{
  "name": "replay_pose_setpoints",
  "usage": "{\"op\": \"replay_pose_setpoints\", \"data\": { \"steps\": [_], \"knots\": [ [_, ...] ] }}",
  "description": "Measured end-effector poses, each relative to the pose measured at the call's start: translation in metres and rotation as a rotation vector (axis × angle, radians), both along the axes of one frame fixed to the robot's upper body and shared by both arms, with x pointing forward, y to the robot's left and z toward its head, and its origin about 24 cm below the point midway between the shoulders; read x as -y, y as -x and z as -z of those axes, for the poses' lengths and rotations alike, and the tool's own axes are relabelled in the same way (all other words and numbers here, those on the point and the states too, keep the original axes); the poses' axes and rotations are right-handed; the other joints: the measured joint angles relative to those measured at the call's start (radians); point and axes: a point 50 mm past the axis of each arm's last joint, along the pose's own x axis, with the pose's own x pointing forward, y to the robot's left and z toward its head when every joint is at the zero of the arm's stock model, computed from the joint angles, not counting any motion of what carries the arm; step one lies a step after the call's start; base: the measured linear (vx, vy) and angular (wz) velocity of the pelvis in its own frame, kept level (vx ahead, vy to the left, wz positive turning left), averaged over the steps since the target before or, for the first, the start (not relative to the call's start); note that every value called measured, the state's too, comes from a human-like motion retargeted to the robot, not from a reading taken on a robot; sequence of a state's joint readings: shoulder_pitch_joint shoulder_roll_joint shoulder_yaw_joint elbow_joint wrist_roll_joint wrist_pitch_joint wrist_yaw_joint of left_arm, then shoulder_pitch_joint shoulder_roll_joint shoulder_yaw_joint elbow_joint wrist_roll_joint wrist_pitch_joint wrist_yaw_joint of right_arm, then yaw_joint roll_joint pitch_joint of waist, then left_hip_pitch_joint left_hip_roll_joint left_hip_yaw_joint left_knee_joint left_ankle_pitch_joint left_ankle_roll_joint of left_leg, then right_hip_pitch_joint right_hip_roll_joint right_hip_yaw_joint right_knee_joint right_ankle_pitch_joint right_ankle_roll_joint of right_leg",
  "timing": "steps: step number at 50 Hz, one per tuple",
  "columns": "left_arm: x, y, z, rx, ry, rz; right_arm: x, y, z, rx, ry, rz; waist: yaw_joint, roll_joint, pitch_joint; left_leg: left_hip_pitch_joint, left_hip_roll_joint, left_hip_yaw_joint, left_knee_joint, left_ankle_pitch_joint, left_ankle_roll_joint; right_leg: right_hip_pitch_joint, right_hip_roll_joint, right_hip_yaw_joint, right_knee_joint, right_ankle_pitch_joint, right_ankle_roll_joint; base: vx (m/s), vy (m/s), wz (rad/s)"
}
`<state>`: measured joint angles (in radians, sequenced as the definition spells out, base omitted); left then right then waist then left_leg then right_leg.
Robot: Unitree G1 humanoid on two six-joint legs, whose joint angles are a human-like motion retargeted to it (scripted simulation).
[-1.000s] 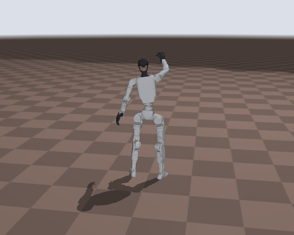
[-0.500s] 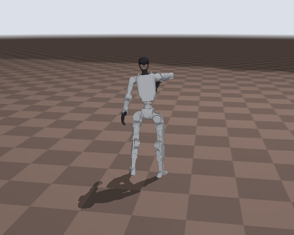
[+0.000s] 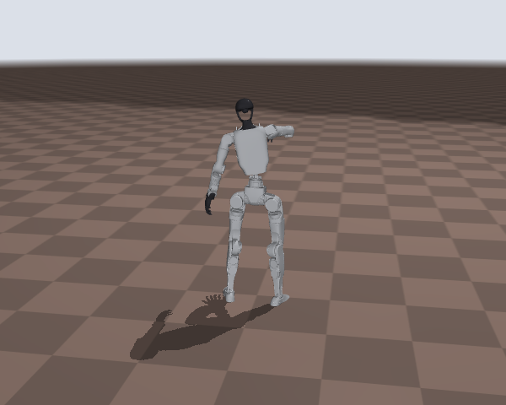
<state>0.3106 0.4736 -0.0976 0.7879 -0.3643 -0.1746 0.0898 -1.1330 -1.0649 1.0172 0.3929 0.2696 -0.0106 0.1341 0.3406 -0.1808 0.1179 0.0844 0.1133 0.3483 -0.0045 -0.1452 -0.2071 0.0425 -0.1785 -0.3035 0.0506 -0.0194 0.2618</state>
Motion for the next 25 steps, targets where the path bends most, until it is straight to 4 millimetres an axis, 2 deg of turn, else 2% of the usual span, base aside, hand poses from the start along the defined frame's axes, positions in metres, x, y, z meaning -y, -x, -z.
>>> {"op": "replay_pose_setpoints", "data": {
  "steps": [3,5,7,8,10,12,15,19,22,25],
  "knots": [
    [0.005,0.006,0.003,-0.04,0.025,0.036,-0.022,0.028,0.044,-0.357,0.096,-0.187,-0.003,0.008,0.011,-0.005,-0.004,-0.004,0.001,0.0,0.002,-0.002,-0.005,-0.004,0.0,-0.002,0.0,0.0,0.0,0.0],
    [0.008,0.011,0.005,-0.066,0.047,0.058,-0.029,0.046,0.062,-0.595,0.176,-0.275,-0.005,0.011,0.017,-0.009,-0.008,-0.005,0.001,0.001,0.004,-0.004,-0.008,-0.005,-0.001,-0.001,0.0,0.0,0.0,0.0],
    [0.009,0.018,0.006,-0.085,0.057,0.064,-0.029,0.053,0.064,-0.672,0.2,-0.296,-0.006,0.013,0.017,-0.012,-0.009,-0.002,0.001,0.002,0.004,-0.008,-0.009,-0.004,-0.004,0.001,0.0,0.0,0.0,0.0],
    [0.009,0.02,0.007,-0.094,0.056,0.063,-0.027,0.052,0.059,-0.646,0.189,-0.283,-0.008,0.014,0.017,-0.014,-0.009,0.0,0.0,0.003,0.003,-0.01,-0.008,-0.002,-0.005,0.002,0.0,0.0,0.0,0.0],
    [0.008,0.026,0.008,-0.111,0.041,0.063,-0.021,0.042,0.038,-0.484,0.127,-0.226,-0.011,0.017,0.014,-0.015,-0.006,0.006,-0.001,0.004,-0.002,-0.014,-0.004,0.001,-0.009,0.005,0.0,0.0,0.0,0.0],
    [0.005,0.03,0.007,-0.128,0.015,0.087,-0.013,0.029,0.004,-0.234,0.06,-0.162,-0.013,0.019,0.008,-0.015,-0.001,0.012,-0.002,0.006,-0.009,-0.017,0.002,0.006,-0.012,0.009,0.0,0.0,0.0,0.0],
    [0.0,0.033,0.006,-0.151,-0.017,0.141,0.007,0.013,-0.053,0.097,0.05,-0.045,-0.013,0.019,-0.004,-0.014,0.003,0.02,-0.002,0.005,-0.014,-0.02,0.007,0.013,-0.014,0.012,0.0,0.0,0.0,0.0],
    [-0.005,0.031,0.005,-0.147,-0.033,0.124,0.04,-0.003,-0.115,0.461,0.009,0.25,-0.016,0.018,-0.012,-0.007,0.002,0.022,-0.002,0.002,-0.01,-0.015,0.005,0.018,-0.012,0.012,0.0,0.0,0.0,0.0],
    [-0.008,0.026,0.004,-0.125,-0.033,0.073,0.058,-0.008,-0.138,0.666,-0.096,0.461,-0.023,0.016,-0.014,0.002,-0.001,0.018,-0.001,-0.001,-0.006,-0.006,0.001,0.018,-0.008,0.009,0.0,0.0,0.0,0.0],
    [-0.011,0.021,0.001,-0.097,-0.048,0.05,0.059,-0.013,-0.132,0.797,-0.11,0.558,-0.032,0.011,-0.014,0.01,-0.002,0.014,-0.002,-0.004,-0.004,0.003,-0.001,0.016,-0.005,0.005,0.0,0.0,0.0,0.0]
  ]
}}
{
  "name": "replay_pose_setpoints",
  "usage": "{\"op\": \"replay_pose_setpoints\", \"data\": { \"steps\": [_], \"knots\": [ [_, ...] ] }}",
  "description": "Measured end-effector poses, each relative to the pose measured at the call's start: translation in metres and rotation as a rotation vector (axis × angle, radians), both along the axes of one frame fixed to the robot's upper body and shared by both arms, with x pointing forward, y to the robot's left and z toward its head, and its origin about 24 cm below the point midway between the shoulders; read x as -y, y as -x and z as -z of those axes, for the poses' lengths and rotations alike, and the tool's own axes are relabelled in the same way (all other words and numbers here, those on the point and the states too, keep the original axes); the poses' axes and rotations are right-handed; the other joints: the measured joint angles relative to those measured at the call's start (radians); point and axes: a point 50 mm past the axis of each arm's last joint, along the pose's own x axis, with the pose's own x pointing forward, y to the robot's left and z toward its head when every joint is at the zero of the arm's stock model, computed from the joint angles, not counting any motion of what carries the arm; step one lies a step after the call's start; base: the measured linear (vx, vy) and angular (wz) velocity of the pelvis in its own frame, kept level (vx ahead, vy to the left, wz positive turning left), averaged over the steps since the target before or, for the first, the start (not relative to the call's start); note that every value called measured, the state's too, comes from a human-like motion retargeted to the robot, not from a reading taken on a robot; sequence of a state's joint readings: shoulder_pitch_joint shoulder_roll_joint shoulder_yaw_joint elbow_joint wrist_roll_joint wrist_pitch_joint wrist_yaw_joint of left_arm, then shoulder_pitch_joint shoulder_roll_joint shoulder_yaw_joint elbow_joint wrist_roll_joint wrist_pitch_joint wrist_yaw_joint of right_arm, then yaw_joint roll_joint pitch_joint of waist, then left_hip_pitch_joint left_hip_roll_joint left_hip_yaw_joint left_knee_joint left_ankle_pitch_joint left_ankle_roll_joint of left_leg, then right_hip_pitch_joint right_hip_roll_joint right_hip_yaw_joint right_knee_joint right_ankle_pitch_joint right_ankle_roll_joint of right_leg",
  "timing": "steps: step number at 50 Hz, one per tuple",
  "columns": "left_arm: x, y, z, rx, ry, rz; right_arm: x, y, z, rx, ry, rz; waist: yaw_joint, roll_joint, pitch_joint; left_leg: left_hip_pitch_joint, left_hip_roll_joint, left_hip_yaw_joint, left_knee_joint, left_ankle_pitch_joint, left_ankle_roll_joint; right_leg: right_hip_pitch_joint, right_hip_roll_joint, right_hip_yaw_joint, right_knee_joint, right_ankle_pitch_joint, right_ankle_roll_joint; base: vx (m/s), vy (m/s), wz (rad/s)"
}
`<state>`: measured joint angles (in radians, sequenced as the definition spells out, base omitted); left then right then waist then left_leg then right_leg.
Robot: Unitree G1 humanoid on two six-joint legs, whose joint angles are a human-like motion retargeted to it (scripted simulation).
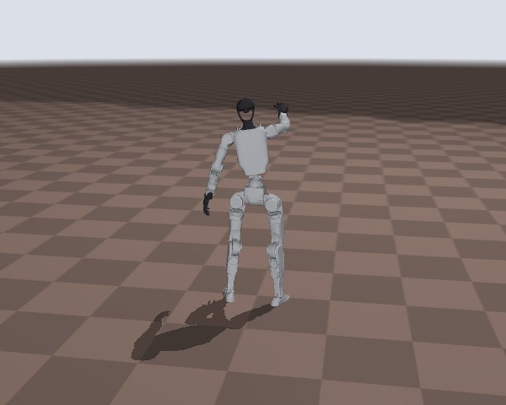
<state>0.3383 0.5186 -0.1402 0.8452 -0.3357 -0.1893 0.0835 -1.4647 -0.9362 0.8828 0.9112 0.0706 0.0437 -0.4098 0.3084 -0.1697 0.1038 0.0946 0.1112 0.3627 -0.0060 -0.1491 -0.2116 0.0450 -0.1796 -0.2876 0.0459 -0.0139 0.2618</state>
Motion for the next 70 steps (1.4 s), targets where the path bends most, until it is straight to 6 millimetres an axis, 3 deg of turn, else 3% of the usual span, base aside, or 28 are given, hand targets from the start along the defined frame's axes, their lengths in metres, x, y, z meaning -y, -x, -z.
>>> {"op": "replay_pose_setpoints", "data": {
  "steps": [3,6,9,11,13,15,18,22,28,30,33,35,37,40,42,48,50,52,55,58,62,65,67,70],
  "knots": [
    [0.001,-0.004,-0.001,0.021,-0.012,0.005,-0.016,-0.009,0.037,-0.096,0.147,-0.052,-0.006,-0.004,-0.001,0.006,0.001,-0.002,0.0,-0.002,0.001,0.005,0.0,-0.002,0.003,-0.003,0.0,0.0,0.0,0.0],
    [0.007,-0.006,0.001,0.02,0.004,0.025,-0.044,-0.007,0.088,-0.403,0.36,-0.247,-0.008,0.0,0.002,0.009,0.001,-0.002,0.001,-0.004,0.002,0.008,0.0,-0.004,0.006,-0.007,0.0,0.0,0.0,0.0],
    [0.017,-0.004,0.005,0.021,0.057,0.018,-0.076,0.011,0.146,-0.764,0.526,-0.489,-0.015,0.013,0.007,0.017,-0.006,-0.011,0.004,-0.003,0.001,0.023,-0.01,-0.008,0.005,-0.015,-0.005,0.01,0.02,0.05],
    [0.026,-0.003,0.009,0.013,0.115,0.002,-0.09,0.029,0.182,-1.04,0.534,-0.623,-0.02,0.023,0.013,0.021,-0.008,-0.014,0.006,-0.002,-0.001,0.032,-0.013,-0.01,0.002,-0.019,-0.013,0.0,0.0,0.0],
    [0.034,-0.002,0.013,-0.005,0.163,0.005,-0.096,0.048,0.207,-1.313,0.505,-0.712,-0.021,0.028,0.02,0.019,-0.009,-0.011,0.006,-0.001,0.001,0.029,-0.014,-0.007,0.002,-0.018,-0.015,0.0,0.0,0.0],
    [0.04,0.002,0.015,-0.019,0.196,0.003,-0.098,0.061,0.217,-1.449,0.465,-0.765,-0.025,0.031,0.022,0.017,-0.01,-0.007,0.007,0.0,0.002,0.024,-0.014,-0.003,0.001,-0.017,-0.015,0.0,0.0,0.0],
    [0.043,0.008,0.017,-0.034,0.198,0.004,-0.094,0.056,0.195,-1.315,0.355,-0.768,-0.031,0.028,0.024,0.015,-0.01,-0.001,0.006,0.001,0.002,0.019,-0.014,0.001,-0.002,-0.014,-0.013,0.0,0.0,0.0],
    [0.038,0.009,0.014,-0.051,0.168,0.074,-0.077,0.032,0.125,-0.885,0.28,-0.664,-0.027,0.014,0.018,0.015,-0.009,0.008,0.005,0.001,0.0,0.016,-0.012,0.007,-0.007,-0.009,-0.008,0.0,0.0,0.0],
    [0.018,-0.004,0.004,-0.011,0.079,0.111,-0.039,0.008,0.016,-0.392,0.367,-0.271,-0.009,-0.003,0.005,0.017,-0.007,0.007,0.002,0.001,-0.002,0.018,-0.011,0.004,-0.009,-0.003,-0.005,0.0,0.0,0.0],
    [0.013,-0.008,0.001,0.017,0.04,0.073,-0.028,0.008,-0.011,-0.231,0.362,-0.143,-0.005,-0.001,-0.001,0.017,-0.007,0.002,0.001,0.002,-0.004,0.022,-0.011,-0.001,-0.009,-0.002,-0.005,0.01,0.0,0.09],
    [0.006,-0.015,-0.002,0.056,0.001,0.018,-0.019,0.011,-0.036,-0.049,0.335,-0.016,0.001,0.005,-0.006,0.017,-0.008,-0.01,0.0,0.001,-0.005,0.029,-0.013,-0.013,-0.008,-0.005,-0.006,0.02,0.0,0.22],
    [0.002,-0.018,-0.004,0.07,-0.008,0.0,-0.017,0.011,-0.038,-0.02,0.354,0.025,0.004,0.007,-0.01,0.017,-0.009,-0.019,0.0,0.001,-0.005,0.035,-0.014,-0.02,-0.007,-0.009,-0.008,0.03,0.0,0.23],
    [-0.001,-0.02,-0.006,0.069,0.0,0.009,-0.02,0.006,-0.026,-0.111,0.451,0.028,0.007,0.009,-0.015,0.018,-0.01,-0.026,0.001,0.0,-0.005,0.04,-0.016,-0.027,-0.005,-0.013,-0.01,0.04,0.0,0.2],
    [-0.003,-0.02,-0.007,0.046,0.034,0.055,-0.032,0.001,0.007,-0.391,0.632,-0.049,0.013,0.015,-0.02,0.02,-0.011,-0.034,0.002,-0.002,-0.005,0.046,-0.018,-0.035,0.0,-0.02,-0.012,0.0,0.0,0.0],
    [-0.003,-0.016,-0.008,0.027,0.052,0.076,-0.045,0.003,0.034,-0.58,0.665,-0.18,0.014,0.021,-0.022,0.021,-0.012,-0.037,0.004,-0.003,-0.006,0.049,-0.019,-0.038,0.002,-0.025,-0.012,0.0,0.0,0.0],
    [-0.007,0.009,-0.006,-0.026,0.056,-0.014,-0.082,0.038,0.114,-1.026,0.442,-0.637,0.013,0.031,-0.02,0.023,-0.014,-0.035,0.007,-0.006,-0.009,0.052,-0.022,-0.04,0.002,-0.033,-0.012,0.0,0.0,0.0],
    [-0.007,0.019,-0.004,-0.054,0.05,-0.043,-0.089,0.049,0.131,-1.109,0.323,-0.756,0.011,0.028,-0.02,0.023,-0.015,-0.033,0.007,-0.006,-0.009,0.052,-0.022,-0.039,0.0,-0.034,-0.012,0.0,0.0,0.0],
    [-0.006,0.03,-0.001,-0.099,0.048,-0.039,-0.089,0.052,0.134,-1.13,0.202,-0.814,0.008,0.025,-0.023,0.021,-0.014,-0.031,0.008,-0.007,-0.009,0.052,-0.021,-0.039,-0.004,-0.034,-0.012,0.0,0.0,0.0],
    [-0.007,0.037,0.002,-0.167,0.039,0.028,-0.078,0.045,0.114,-1.005,0.109,-0.795,0.01,0.009,-0.029,0.02,-0.012,-0.029,0.01,-0.008,-0.009,0.051,-0.019,-0.038,-0.008,-0.033,-0.01,0.0,0.0,0.0],
    [-0.011,0.031,0.0,-0.195,0.022,0.139,-0.056,0.034,0.074,-0.773,0.135,-0.674,0.023,-0.015,-0.035,0.019,-0.007,-0.03,0.012,-0.009,-0.008,0.052,-0.015,-0.039,-0.009,-0.031,-0.009,0.0,0.0,0.0],
    [-0.016,0.006,-0.005,-0.135,-0.045,0.191,-0.019,0.021,0.021,-0.434,0.252,-0.341,0.047,-0.043,-0.034,0.021,-0.003,-0.034,0.011,-0.009,-0.004,0.055,-0.011,-0.043,-0.007,-0.029,-0.008,0.0,0.0,0.0],
    [-0.017,-0.015,-0.011,-0.04,-0.105,0.17,0.003,0.02,-0.008,-0.174,0.481,-0.004,0.061,-0.057,-0.034,0.024,-0.001,-0.04,0.008,-0.008,-0.001,0.058,-0.009,-0.048,-0.003,-0.028,-0.007,0.0,0.0,0.0],
    [-0.016,-0.026,-0.014,0.021,-0.121,0.144,0.011,0.02,-0.016,-0.073,0.62,0.163,0.067,-0.06,-0.035,0.026,0.0,-0.044,0.006,-0.007,0.0,0.06,-0.009,-0.052,-0.001,-0.028,-0.007,0.0,0.0,0.0],
    [-0.012,-0.038,-0.016,0.082,-0.093,0.102,0.011,0.016,-0.008,-0.111,0.719,0.213,0.071,-0.061,-0.038,0.025,0.0,-0.049,0.005,-0.007,0.002,0.061,-0.009,-0.055,0.002,-0.029,-0.008,0.0,0.0,0.0]
  ]
}}
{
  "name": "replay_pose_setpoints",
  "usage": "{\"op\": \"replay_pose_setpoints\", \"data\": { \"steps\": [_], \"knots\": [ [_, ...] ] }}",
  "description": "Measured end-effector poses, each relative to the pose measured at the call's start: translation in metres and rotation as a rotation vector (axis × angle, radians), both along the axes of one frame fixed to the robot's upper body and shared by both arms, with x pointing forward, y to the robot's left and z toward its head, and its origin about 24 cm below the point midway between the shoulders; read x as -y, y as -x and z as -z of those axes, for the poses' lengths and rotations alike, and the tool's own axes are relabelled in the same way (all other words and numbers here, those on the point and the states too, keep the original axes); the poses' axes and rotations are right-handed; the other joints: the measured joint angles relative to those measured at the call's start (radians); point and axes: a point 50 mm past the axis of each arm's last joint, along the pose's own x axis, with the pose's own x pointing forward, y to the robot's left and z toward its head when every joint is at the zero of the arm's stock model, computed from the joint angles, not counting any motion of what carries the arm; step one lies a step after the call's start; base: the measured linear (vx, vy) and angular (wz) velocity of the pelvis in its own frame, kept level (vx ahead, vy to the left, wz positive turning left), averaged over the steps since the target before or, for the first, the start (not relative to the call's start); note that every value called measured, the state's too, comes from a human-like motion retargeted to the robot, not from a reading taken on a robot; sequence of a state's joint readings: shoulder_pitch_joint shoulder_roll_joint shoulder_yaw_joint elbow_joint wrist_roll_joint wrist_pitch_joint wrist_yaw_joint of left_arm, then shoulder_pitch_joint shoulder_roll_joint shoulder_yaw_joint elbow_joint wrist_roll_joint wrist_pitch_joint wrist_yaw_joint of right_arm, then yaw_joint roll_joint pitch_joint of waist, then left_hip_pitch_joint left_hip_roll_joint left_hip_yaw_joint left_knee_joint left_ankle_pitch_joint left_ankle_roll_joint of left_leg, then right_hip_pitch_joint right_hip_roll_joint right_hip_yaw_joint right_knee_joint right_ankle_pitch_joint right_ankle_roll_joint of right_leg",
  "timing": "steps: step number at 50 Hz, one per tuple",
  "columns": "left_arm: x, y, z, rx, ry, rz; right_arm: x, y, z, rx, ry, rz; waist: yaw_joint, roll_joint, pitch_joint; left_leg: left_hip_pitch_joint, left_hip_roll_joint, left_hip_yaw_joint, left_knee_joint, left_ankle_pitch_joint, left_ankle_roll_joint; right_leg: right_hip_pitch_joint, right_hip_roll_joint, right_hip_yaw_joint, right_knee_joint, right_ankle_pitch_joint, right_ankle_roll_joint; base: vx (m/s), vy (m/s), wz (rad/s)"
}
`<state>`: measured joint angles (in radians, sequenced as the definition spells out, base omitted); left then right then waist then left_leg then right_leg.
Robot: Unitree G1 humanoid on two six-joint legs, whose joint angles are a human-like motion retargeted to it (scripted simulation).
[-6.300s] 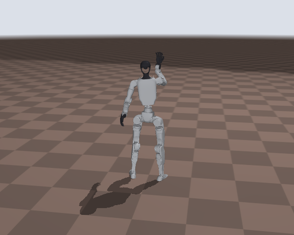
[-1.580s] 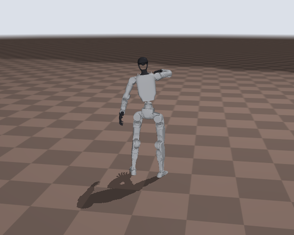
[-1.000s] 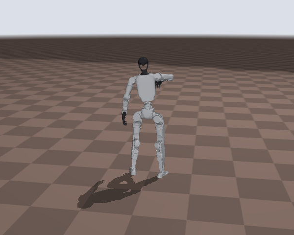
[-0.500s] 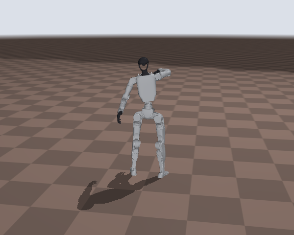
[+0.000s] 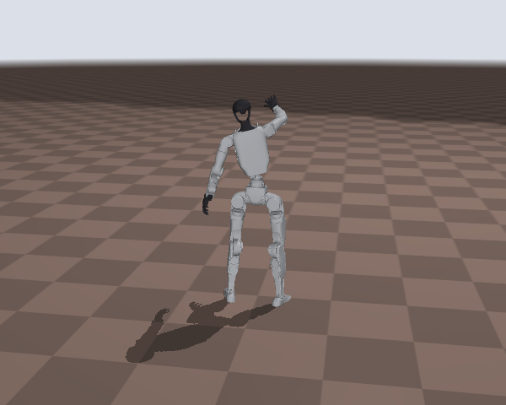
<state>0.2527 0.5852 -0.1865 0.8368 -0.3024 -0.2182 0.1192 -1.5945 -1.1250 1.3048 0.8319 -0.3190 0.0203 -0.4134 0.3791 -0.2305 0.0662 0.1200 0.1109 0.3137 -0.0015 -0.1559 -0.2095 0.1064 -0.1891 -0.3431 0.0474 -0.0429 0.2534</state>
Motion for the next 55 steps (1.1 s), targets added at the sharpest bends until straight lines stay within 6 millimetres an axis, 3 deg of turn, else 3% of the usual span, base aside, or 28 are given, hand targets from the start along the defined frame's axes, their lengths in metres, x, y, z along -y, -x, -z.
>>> {"op": "replay_pose_setpoints", "data": {
  "steps": [5,10,13,15,17,19,21,25,28,30,33,40,42,44,49,55],
  "knots": [
    [0.005,-0.002,0.001,0.025,0.093,-0.052,-0.033,-0.005,0.059,-0.567,-0.042,-0.122,-0.003,0.002,0.009,-0.003,-0.003,-0.002,0.002,0.001,0.001,-0.002,-0.003,0.0,0.002,-0.003,-0.002,0.0,0.0,0.0],
    [0.009,0.015,0.001,0.041,0.178,-0.14,-0.072,0.024,0.119,-1.171,-0.298,-0.302,-0.011,-0.002,0.03,-0.009,-0.006,0.01,0.004,0.001,-0.005,-0.011,-0.006,0.01,-0.003,-0.001,0.002,0.0,0.0,0.0],
    [0.016,0.036,0.007,0.019,0.219,-0.205,-0.082,0.04,0.132,-1.328,-0.508,-0.416,-0.021,0.003,0.037,-0.01,-0.007,0.019,0.005,0.001,-0.008,-0.016,-0.006,0.017,-0.007,0.002,0.004,0.0,0.0,0.0],
    [0.021,0.052,0.013,-0.016,0.224,-0.238,-0.082,0.042,0.125,-1.269,-0.66,-0.514,-0.031,0.008,0.038,-0.011,-0.007,0.024,0.006,0.001,-0.011,-0.018,-0.005,0.021,-0.009,0.003,0.006,0.0,0.0,0.0],
    [0.023,0.066,0.017,-0.074,0.215,-0.22,-0.076,0.038,0.104,-1.136,-0.768,-0.61,-0.041,0.01,0.036,-0.011,-0.006,0.028,0.007,0.0,-0.013,-0.02,-0.004,0.025,-0.01,0.004,0.006,0.0,0.0,0.0],
    [0.025,0.079,0.021,-0.153,0.207,-0.171,-0.063,0.03,0.081,-0.987,-0.757,-0.595,-0.045,0.009,0.032,-0.011,-0.005,0.031,0.007,0.0,-0.013,-0.023,-0.004,0.029,-0.009,0.005,0.005,0.0,0.0,0.0],
    [0.023,0.085,0.023,-0.22,0.188,-0.1,-0.049,0.022,0.056,-0.793,-0.591,-0.489,-0.046,0.003,0.029,-0.012,-0.005,0.034,0.007,0.0,-0.012,-0.026,-0.004,0.032,-0.008,0.006,0.004,0.0,0.0,0.0],
    [0.016,0.084,0.02,-0.271,0.128,0.02,-0.025,0.01,0.015,-0.408,0.039,-0.1,-0.041,-0.006,0.021,-0.012,-0.007,0.034,0.003,0.001,-0.009,-0.029,-0.006,0.033,-0.006,0.007,0.005,0.0,0.0,0.0],
    [0.014,0.075,0.018,-0.233,0.106,0.002,-0.009,0.006,0.0,-0.301,0.151,0.069,-0.038,-0.003,0.018,-0.012,-0.008,0.027,0.001,0.002,-0.009,-0.027,-0.006,0.027,-0.004,0.007,0.004,0.0,0.0,0.0],
    [0.014,0.068,0.018,-0.195,0.104,-0.036,-0.002,0.002,0.005,-0.346,0.031,0.08,-0.035,0.004,0.016,-0.013,-0.008,0.021,0.0,0.003,-0.01,-0.024,-0.007,0.022,-0.004,0.007,0.004,-0.01,0.0,0.09],
    [0.012,0.057,0.016,-0.141,0.113,-0.069,-0.009,-0.001,0.03,-0.574,-0.267,-0.059,-0.033,0.005,0.019,-0.013,-0.01,0.013,0.0,0.004,-0.012,-0.018,-0.008,0.014,-0.004,0.007,0.005,0.0,0.0,0.06],
    [0.02,0.062,0.019,-0.064,0.195,-0.241,-0.076,0.025,0.118,-1.24,-0.7,-0.479,-0.036,0.007,0.031,-0.014,-0.011,0.019,0.002,0.005,-0.017,-0.021,-0.009,0.021,-0.008,0.007,0.008,0.0,0.0,-0.03],
    [0.027,0.073,0.023,-0.068,0.223,-0.301,-0.092,0.033,0.13,-1.308,-0.736,-0.555,-0.038,0.014,0.032,-0.013,-0.011,0.029,0.003,0.004,-0.018,-0.026,-0.009,0.031,-0.009,0.008,0.008,-0.02,0.0,-0.27],
    [0.033,0.083,0.026,-0.092,0.241,-0.319,-0.104,0.037,0.128,-1.297,-0.746,-0.628,-0.04,0.018,0.033,-0.013,-0.01,0.04,0.004,0.004,-0.018,-0.031,-0.007,0.043,-0.012,0.01,0.008,-0.02,-0.01,-0.31],
    [0.042,0.101,0.03,-0.223,0.254,-0.167,-0.103,0.029,0.078,-1.017,-0.625,-0.693,-0.044,0.022,0.027,-0.013,-0.007,0.062,0.004,0.004,-0.017,-0.045,-0.002,0.066,-0.015,0.016,0.008,-0.02,0.0,-0.21],
    [0.032,0.094,0.028,-0.244,0.189,-0.091,-0.074,0.009,-0.003,-0.363,-0.279,-0.441,-0.042,0.024,0.021,-0.014,-0.006,0.068,-0.003,0.008,-0.016,-0.054,0.0,0.073,-0.013,0.021,0.008,0.0,0.0,0.0]
  ]
}}
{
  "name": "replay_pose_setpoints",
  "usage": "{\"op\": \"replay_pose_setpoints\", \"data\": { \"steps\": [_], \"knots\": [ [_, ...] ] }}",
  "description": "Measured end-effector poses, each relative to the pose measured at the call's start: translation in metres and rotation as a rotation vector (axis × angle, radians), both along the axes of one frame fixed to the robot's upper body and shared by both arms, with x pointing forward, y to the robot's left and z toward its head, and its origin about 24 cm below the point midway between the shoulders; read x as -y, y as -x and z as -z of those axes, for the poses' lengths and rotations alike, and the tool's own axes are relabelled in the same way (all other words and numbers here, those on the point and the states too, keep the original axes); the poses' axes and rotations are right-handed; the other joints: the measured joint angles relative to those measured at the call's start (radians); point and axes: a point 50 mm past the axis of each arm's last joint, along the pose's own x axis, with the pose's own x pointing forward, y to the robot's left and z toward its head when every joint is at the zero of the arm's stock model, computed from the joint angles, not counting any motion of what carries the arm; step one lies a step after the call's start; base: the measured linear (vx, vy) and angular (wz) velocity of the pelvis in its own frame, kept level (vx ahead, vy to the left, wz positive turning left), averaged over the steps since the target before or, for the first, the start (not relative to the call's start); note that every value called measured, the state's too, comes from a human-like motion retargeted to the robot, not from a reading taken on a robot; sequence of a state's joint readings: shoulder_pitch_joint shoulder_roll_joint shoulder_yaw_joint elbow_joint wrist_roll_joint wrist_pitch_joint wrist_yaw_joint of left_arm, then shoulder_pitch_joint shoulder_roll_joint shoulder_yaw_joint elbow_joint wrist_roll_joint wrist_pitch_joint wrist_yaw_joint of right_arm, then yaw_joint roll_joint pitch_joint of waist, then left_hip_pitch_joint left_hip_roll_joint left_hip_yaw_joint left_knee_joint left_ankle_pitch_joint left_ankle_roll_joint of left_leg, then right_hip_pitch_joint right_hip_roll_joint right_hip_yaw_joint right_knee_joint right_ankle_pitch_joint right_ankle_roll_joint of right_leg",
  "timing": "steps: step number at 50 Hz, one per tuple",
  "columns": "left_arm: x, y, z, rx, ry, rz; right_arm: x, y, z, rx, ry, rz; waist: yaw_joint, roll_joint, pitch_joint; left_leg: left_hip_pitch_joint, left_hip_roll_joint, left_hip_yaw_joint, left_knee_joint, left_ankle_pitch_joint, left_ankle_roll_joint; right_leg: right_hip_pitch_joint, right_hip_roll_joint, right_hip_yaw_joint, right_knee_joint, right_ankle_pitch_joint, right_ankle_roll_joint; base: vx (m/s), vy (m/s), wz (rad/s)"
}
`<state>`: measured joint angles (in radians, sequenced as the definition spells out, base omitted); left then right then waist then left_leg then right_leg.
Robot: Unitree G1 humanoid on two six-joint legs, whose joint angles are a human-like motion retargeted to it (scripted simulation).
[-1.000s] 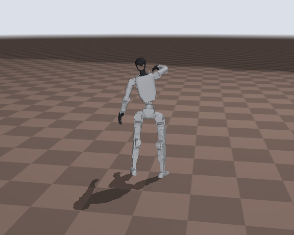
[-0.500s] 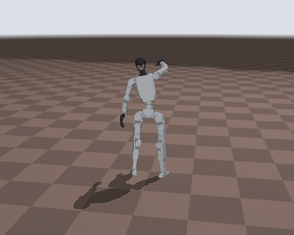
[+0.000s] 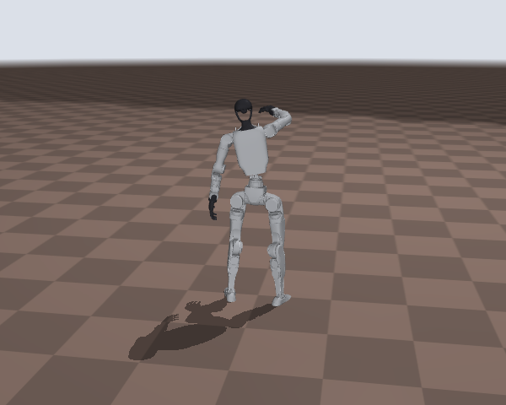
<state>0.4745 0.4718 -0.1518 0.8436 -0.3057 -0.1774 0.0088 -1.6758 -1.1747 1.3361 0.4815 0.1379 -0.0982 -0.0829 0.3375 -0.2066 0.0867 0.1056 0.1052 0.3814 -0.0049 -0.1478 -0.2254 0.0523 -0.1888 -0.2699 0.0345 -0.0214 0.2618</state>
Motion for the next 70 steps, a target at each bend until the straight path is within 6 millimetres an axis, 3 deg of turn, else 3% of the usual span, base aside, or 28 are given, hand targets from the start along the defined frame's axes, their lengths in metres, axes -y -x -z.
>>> {"op": "replay_pose_setpoints", "data": {
  "steps": [4,7,11,15,18,21,23,26,29,33,35,37,40,44,47,49,50,53,56,60,65,68,70],
  "knots": [
    [-0.012,-0.013,-0.006,0.087,-0.088,-0.124,0.023,-0.005,-0.026,0.354,0.057,0.201,0.003,0.004,-0.006,0.001,-0.002,-0.007,-0.005,0.002,-0.001,0.003,-0.002,-0.006,0.002,0.001,0.0,0.0,0.0,0.0],
    [-0.019,-0.021,-0.008,0.137,-0.123,-0.211,0.032,-0.012,-0.018,0.356,0.029,0.258,0.0,0.005,-0.008,0.004,-0.005,-0.013,-0.006,0.003,0.0,0.009,-0.005,-0.012,0.003,0.001,-0.001,0.0,0.0,0.0],
    [-0.02,-0.025,-0.007,0.148,-0.083,-0.259,0.024,-0.023,0.034,-0.145,0.021,0.197,-0.005,0.006,-0.009,0.006,-0.006,-0.019,-0.003,0.002,0.001,0.014,-0.007,-0.017,0.007,-0.002,-0.005,0.0,0.0,0.0],
    [-0.011,-0.022,-0.004,0.154,-0.026,-0.276,-0.008,-0.007,0.098,-0.689,-0.095,-0.062,-0.012,0.015,-0.002,0.009,-0.006,-0.019,0.003,0.0,0.001,0.017,-0.009,-0.015,0.011,-0.006,-0.006,0.0,0.0,0.0],
    [-0.002,-0.016,-0.001,0.142,0.003,-0.294,-0.032,0.016,0.132,-0.938,-0.243,-0.246,-0.019,0.023,0.008,0.011,-0.007,-0.015,0.006,-0.001,0.0,0.017,-0.009,-0.01,0.012,-0.007,-0.005,0.0,0.0,0.0],
    [0.006,-0.005,0.002,0.105,0.022,-0.266,-0.04,0.029,0.146,-1.042,-0.395,-0.34,-0.028,0.027,0.011,0.009,-0.006,-0.008,0.008,-0.001,-0.002,0.011,-0.009,-0.004,0.012,-0.006,-0.002,0.0,0.0,0.0],
    [0.008,0.001,0.003,0.073,0.035,-0.206,-0.034,0.028,0.14,-1.021,-0.469,-0.348,-0.033,0.027,0.011,0.005,-0.005,-0.004,0.008,0.0,-0.003,0.005,-0.008,0.0,0.01,-0.004,0.0,0.0,0.0,0.0],
    [0.009,0.007,0.003,0.022,0.05,-0.104,-0.008,0.017,0.113,-0.851,-0.452,-0.261,-0.037,0.027,0.007,-0.002,-0.004,0.004,0.006,0.003,-0.003,-0.006,-0.005,0.007,0.008,0.001,0.0,0.0,0.0,0.0],
    [0.007,0.007,0.003,0.011,0.02,-0.095,0.022,0.004,0.071,-0.548,-0.455,-0.127,-0.037,0.027,0.003,-0.008,-0.002,0.01,0.001,0.006,-0.003,-0.017,-0.002,0.013,0.005,0.006,0.0,0.0,0.0,0.0],
    [-0.002,-0.003,0.001,0.076,-0.064,-0.21,0.057,-0.002,0.018,-0.037,-0.578,0.04,-0.031,0.025,0.0,-0.013,0.001,0.016,-0.007,0.012,-0.007,-0.026,0.004,0.015,-0.001,0.012,0.0,0.0,0.0,0.0],
    [-0.006,-0.01,-0.002,0.115,-0.092,-0.257,0.069,-0.001,-0.001,0.176,-0.612,0.122,-0.027,0.023,-0.002,-0.016,0.002,0.016,-0.01,0.015,-0.009,-0.029,0.007,0.015,-0.003,0.015,0.0,0.0,0.0,0.0],
    [-0.009,-0.017,-0.003,0.146,-0.101,-0.272,0.074,0.0,-0.011,0.279,-0.591,0.18,-0.023,0.02,-0.004,-0.018,0.002,0.014,-0.013,0.017,-0.009,-0.031,0.007,0.012,-0.004,0.016,0.0,0.0,0.0,0.0],
    [-0.009,-0.026,-0.005,0.172,-0.081,-0.257,0.068,-0.004,-0.01,0.201,-0.51,0.174,-0.021,0.02,-0.008,-0.021,0.001,0.008,-0.014,0.019,-0.009,-0.03,0.006,0.006,-0.004,0.015,0.0,0.0,0.0,0.0],
    [-0.003,-0.031,-0.003,0.183,-0.022,-0.232,0.034,-0.003,0.024,-0.287,-0.466,-0.046,-0.022,0.028,-0.006,-0.022,-0.003,-0.004,-0.011,0.018,-0.005,-0.023,0.0,-0.005,-0.001,0.009,0.0,0.0,0.0,0.0],
    [0.004,-0.027,-0.001,0.185,0.023,-0.243,0.0,0.012,0.062,-0.726,-0.502,-0.267,-0.026,0.035,-0.001,-0.02,-0.006,-0.012,-0.006,0.015,-0.003,-0.015,-0.005,-0.012,0.002,0.003,0.0,0.0,0.0,0.0],
    [0.007,-0.027,0.001,0.197,0.023,-0.276,-0.02,0.023,0.08,-0.916,-0.601,-0.392,-0.023,0.041,0.006,-0.025,0.006,-0.007,-0.004,0.015,-0.007,-0.024,0.01,-0.009,0.004,0.007,0.0,-0.01,-0.13,-0.19],
    [0.008,-0.031,0.001,0.206,0.006,-0.295,-0.026,0.026,0.087,-0.996,-0.698,-0.424,-0.015,0.043,0.012,-0.034,0.026,0.005,-0.004,0.017,-0.013,-0.043,0.035,-0.002,0.005,0.017,0.0,-0.02,-0.18,-0.36],
    [0.012,-0.023,0.004,0.188,0.009,-0.324,-0.035,0.031,0.096,-1.022,-0.714,-0.468,-0.015,0.044,0.012,-0.033,0.024,0.006,0.001,0.013,-0.011,-0.041,0.033,0.0,0.005,0.016,0.0,0.0,-0.04,-0.08],
    [0.017,-0.01,0.007,0.127,0.007,-0.268,-0.016,0.023,0.074,-0.785,-0.726,-0.441,-0.015,0.049,0.013,-0.022,0.012,0.005,0.003,0.007,0.002,-0.029,0.017,0.003,0.008,0.012,0.0,0.04,0.06,0.02],
    [0.012,-0.007,0.006,0.089,-0.027,-0.218,0.028,0.008,0.04,-0.296,-1.031,-0.325,-0.009,0.045,0.011,-0.013,0.012,0.008,0.003,0.005,-0.003,-0.022,0.017,0.004,0.008,0.01,0.0,0.0,0.0,0.0],
    [-0.001,-0.009,0.002,0.085,-0.104,-0.252,0.071,0.006,0.012,0.209,-1.001,0.016,0.0,0.034,0.003,-0.01,0.008,0.006,-0.001,0.005,-0.004,-0.019,0.012,0.002,0.01,0.008,0.0,0.0,0.0,0.0],
    [-0.004,-0.015,0.0,0.113,-0.118,-0.291,0.075,0.003,0.008,0.266,-1.007,0.083,-0.004,0.035,0.0,-0.01,0.008,0.003,-0.002,0.006,-0.005,-0.018,0.012,-0.001,0.011,0.007,0.0,0.0,0.0,0.0],
    [-0.004,-0.02,0.0,0.138,-0.111,-0.312,0.068,0.001,0.013,0.187,-1.043,0.033,-0.008,0.037,-0.001,-0.012,0.009,0.002,-0.002,0.006,-0.006,-0.019,0.013,-0.003,0.01,0.007,0.0,0.0,0.0,0.0]
  ]
}}
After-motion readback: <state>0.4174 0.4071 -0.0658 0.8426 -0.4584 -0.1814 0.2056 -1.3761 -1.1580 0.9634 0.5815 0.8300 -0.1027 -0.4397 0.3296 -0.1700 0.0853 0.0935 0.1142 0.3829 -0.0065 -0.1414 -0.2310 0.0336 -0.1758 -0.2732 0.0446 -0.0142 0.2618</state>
